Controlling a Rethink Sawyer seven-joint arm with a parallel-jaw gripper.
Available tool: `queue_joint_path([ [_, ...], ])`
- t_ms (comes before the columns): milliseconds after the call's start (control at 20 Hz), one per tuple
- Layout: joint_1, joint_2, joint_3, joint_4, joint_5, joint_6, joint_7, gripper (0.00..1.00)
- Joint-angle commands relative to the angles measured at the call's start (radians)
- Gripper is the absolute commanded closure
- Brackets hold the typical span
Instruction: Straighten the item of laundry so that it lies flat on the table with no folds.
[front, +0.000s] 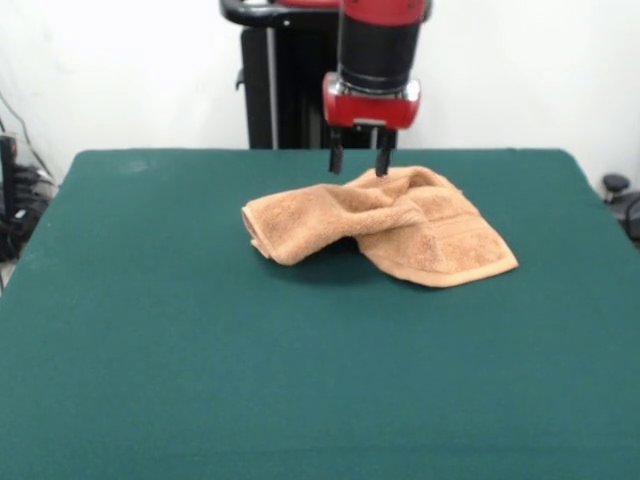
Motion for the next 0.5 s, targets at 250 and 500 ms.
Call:
queue_joint_path([
  [250, -0.033, -0.075, 0.141, 0.057, 0.026, 0.158, 0.040, 0.00],
  [500, -0.065, -0.075, 0.150, 0.040, 0.011, 0.175, 0.022, 0.00],
])
